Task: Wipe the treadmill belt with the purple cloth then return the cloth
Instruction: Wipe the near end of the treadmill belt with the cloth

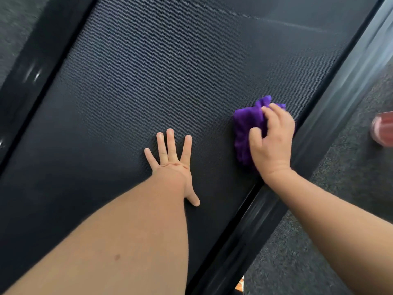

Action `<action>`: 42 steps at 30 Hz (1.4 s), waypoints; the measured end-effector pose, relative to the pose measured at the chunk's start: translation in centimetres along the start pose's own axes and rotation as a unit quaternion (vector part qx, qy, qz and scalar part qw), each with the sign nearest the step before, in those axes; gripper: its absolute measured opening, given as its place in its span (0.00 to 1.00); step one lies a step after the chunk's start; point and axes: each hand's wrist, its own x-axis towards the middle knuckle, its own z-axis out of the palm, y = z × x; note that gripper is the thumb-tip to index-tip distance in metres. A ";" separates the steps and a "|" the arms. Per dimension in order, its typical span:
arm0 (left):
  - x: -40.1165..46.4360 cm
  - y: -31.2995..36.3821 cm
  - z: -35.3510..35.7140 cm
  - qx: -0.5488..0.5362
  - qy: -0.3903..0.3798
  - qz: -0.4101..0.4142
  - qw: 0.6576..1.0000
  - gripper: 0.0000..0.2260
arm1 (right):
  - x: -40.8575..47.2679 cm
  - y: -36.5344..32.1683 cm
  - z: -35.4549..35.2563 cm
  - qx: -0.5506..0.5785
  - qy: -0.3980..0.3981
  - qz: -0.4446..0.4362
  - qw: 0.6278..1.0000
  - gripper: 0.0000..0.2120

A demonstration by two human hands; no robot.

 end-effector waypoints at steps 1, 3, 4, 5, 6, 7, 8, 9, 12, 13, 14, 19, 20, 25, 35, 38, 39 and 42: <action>0.0 0.0 0.0 -0.001 0.000 0.001 1.000 0.75 | 1.0 -0.2 0.1 0.010 0.010 0.039 0.999 0.24; 0.1 0.0 0.1 -0.006 0.000 0.002 1.000 0.75 | 3.1 -0.9 0.6 0.020 0.016 0.072 0.997 0.25; 0.1 0.0 0.1 -0.006 0.001 0.003 1.000 0.75 | 4.0 -1.3 0.9 0.016 0.016 0.068 0.997 0.25; 0.1 0.0 0.0 -0.005 0.003 0.004 1.000 0.75 | 4.7 -1.8 1.4 0.009 0.014 0.055 0.998 0.25; 0.1 0.0 0.1 -0.004 0.004 0.004 1.000 0.75 | 5.2 -2.3 1.8 0.002 0.011 0.041 0.999 0.25; 0.1 0.0 0.1 -0.005 0.005 0.003 1.000 0.75 | 5.5 -2.8 2.2 -0.005 0.005 0.026 1.000 0.25; 0.1 0.1 0.1 -0.006 0.006 0.002 1.000 0.75 | 5.6 -3.2 2.5 -0.013 -0.008 0.011 1.000 0.25; 0.0 0.1 0.1 -0.006 0.007 0.002 1.000 0.75 | 5.6 -3.7 2.7 -0.021 -0.026 -0.006 0.999 0.24; -0.1 0.1 0.0 -0.006 0.010 0.002 1.000 0.75 | 4.7 -4.3 2.6 -0.036 -0.090 -0.085 0.992 0.23; -0.1 0.1 0.0 -0.005 0.010 0.002 1.000 0.75 | 4.0 -4.3 2.4 -0.036 -0.112 -0.111 0.987 0.23; -0.1 0.1 0.0 -0.005 0.009 0.002 1.000 0.75 | 3.1 -4.1 2.2 -0.036 -0.130 -0.135 0.982 0.23; 0.0 0.1 0.0 -0.008 0.007 -0.002 1.000 0.75 | -0.8 -2.0 0.5 -0.052 -0.161 -0.191 0.967 0.23; 0.0 0.1 0.0 -0.009 0.006 -0.001 1.000 0.75 | -0.9 -1.5 0.2 -0.053 -0.153 -0.193 0.968 0.22; 0.1 -0.2 0.2 -0.009 0.007 0.007 1.000 0.75 | 1.9 -0.6 -0.2 -0.047 -0.053 -0.060 0.996 0.21; 0.0 0.0 0.3 -0.016 0.028 0.008 0.999 0.75 | 2.8 -6.1 3.1 -0.035 -0.148 -0.107 0.982 0.23; 0.1 -0.1 0.4 -0.016 0.028 0.010 0.999 0.75 | 0.6 -5.2 2.6 -0.050 -0.167 -0.170 0.970 0.23; 0.1 -0.1 0.4 -0.018 0.030 0.012 0.999 0.75 | 0.0 -4.7 2.4 -0.056 -0.158 -0.191 0.967 0.22; 0.3 -0.3 0.6 -0.022 0.039 0.021 0.999 0.76 | -1.2 -3.2 1.8 -0.063 -0.136 -0.216 0.965 0.19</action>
